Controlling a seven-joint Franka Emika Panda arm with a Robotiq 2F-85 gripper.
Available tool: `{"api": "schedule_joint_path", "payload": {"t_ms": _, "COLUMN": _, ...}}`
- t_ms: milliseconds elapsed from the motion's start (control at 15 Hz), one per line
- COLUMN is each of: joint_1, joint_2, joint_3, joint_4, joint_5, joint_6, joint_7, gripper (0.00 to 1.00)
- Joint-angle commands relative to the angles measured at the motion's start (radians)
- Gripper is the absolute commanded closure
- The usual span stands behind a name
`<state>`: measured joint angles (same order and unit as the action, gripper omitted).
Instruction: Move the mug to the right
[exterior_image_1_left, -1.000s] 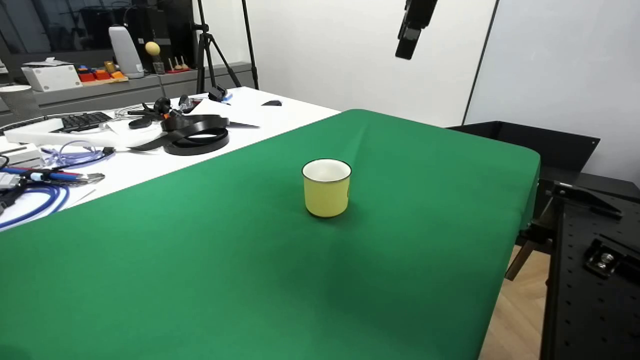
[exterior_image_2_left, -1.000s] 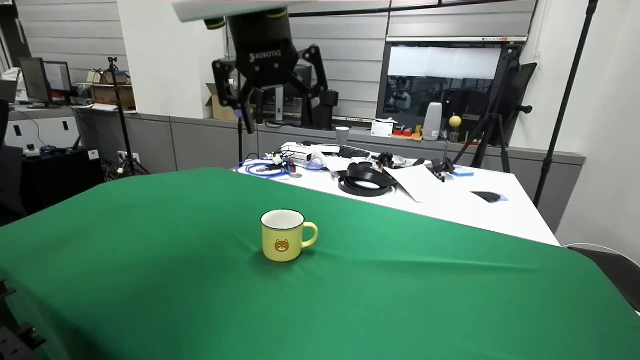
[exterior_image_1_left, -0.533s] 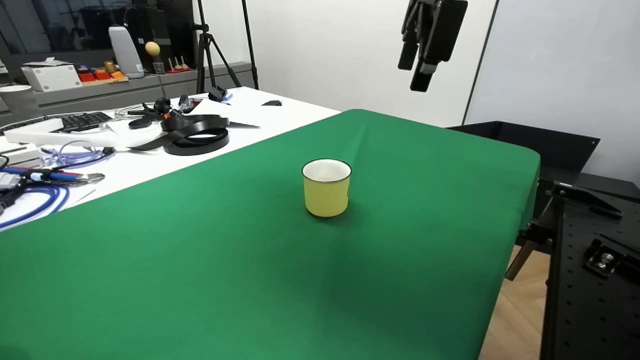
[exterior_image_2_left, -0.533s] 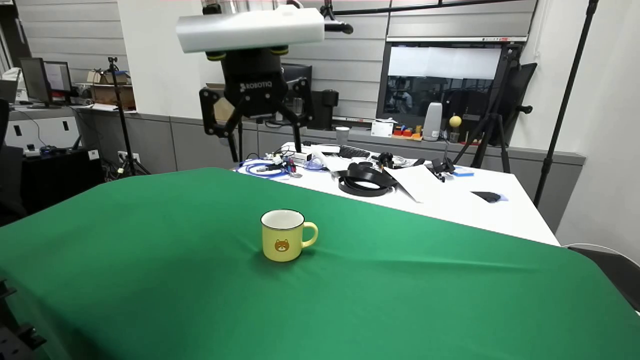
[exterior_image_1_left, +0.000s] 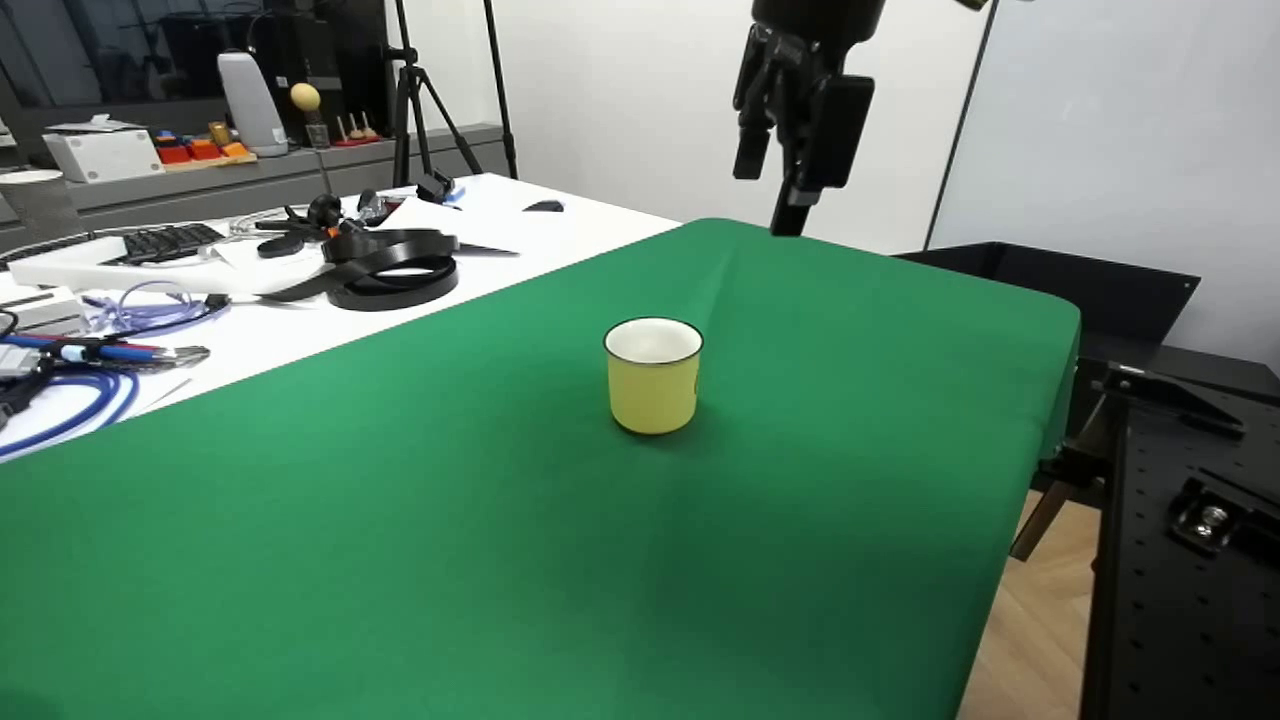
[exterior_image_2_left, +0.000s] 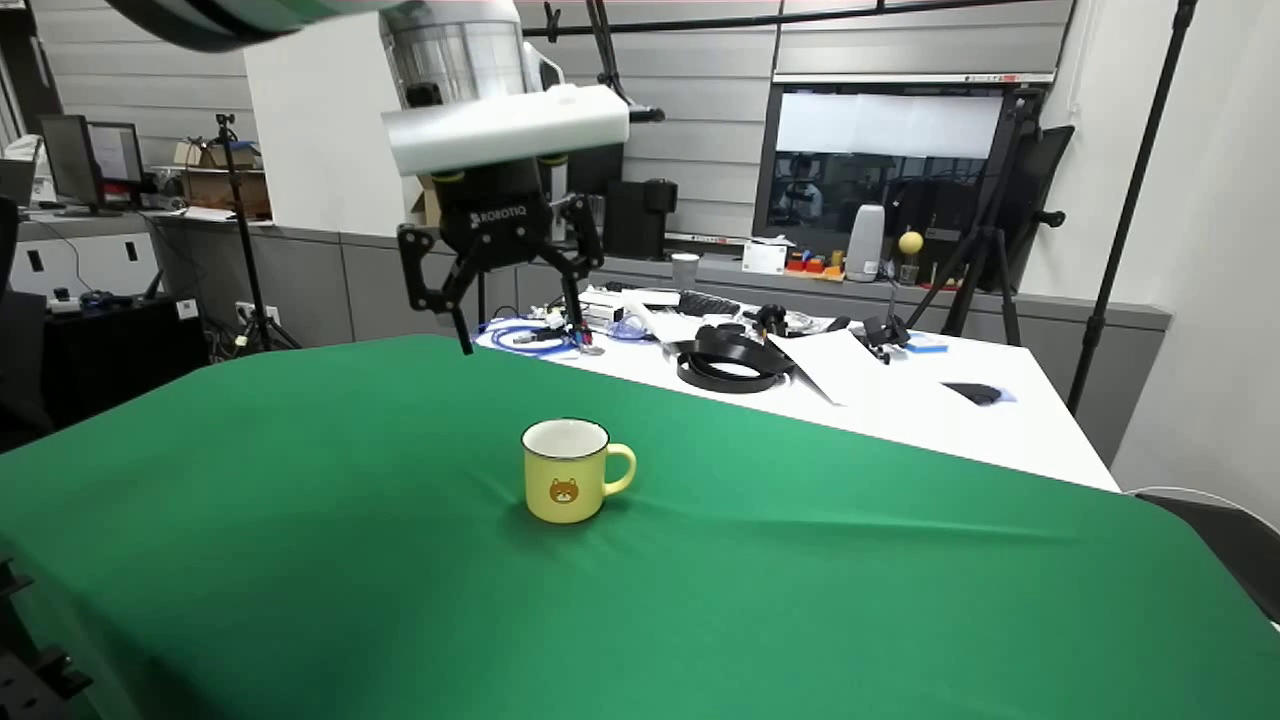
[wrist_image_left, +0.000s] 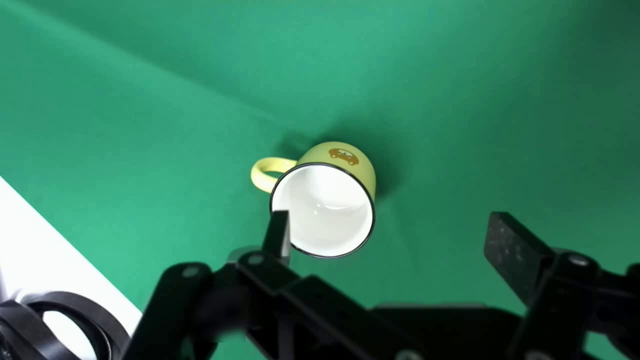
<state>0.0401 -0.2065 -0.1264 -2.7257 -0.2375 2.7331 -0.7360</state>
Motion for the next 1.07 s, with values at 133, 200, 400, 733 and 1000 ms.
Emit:
{"api": "schedule_joint_path", "payload": {"t_ms": 133, "joint_1": -0.009, "joint_2": 0.289, "joint_3": 0.030, "joint_4": 0.131, "joint_5": 0.063, "joint_6": 0.163, "joint_7": -0.043, "gripper": 0.00}}
{"api": "schedule_joint_path", "payload": {"t_ms": 200, "joint_1": -0.019, "joint_2": 0.329, "joint_3": 0.043, "joint_4": 0.149, "joint_5": 0.085, "joint_6": 0.177, "joint_7": -0.056, "gripper": 0.00}}
{"api": "schedule_joint_path", "payload": {"t_ms": 400, "joint_1": -0.052, "joint_2": 0.322, "joint_3": 0.079, "joint_4": 0.125, "joint_5": 0.068, "joint_6": 0.169, "joint_7": -0.036, "gripper": 0.00}}
{"api": "schedule_joint_path", "payload": {"t_ms": 733, "joint_1": -0.056, "joint_2": 0.413, "joint_3": 0.084, "joint_4": 0.181, "joint_5": 0.014, "joint_6": 0.151, "joint_7": -0.010, "gripper": 0.00}}
{"api": "schedule_joint_path", "payload": {"t_ms": 1000, "joint_1": -0.051, "joint_2": 0.455, "joint_3": 0.104, "joint_4": 0.200, "joint_5": -0.030, "joint_6": 0.124, "joint_7": -0.009, "gripper": 0.00}}
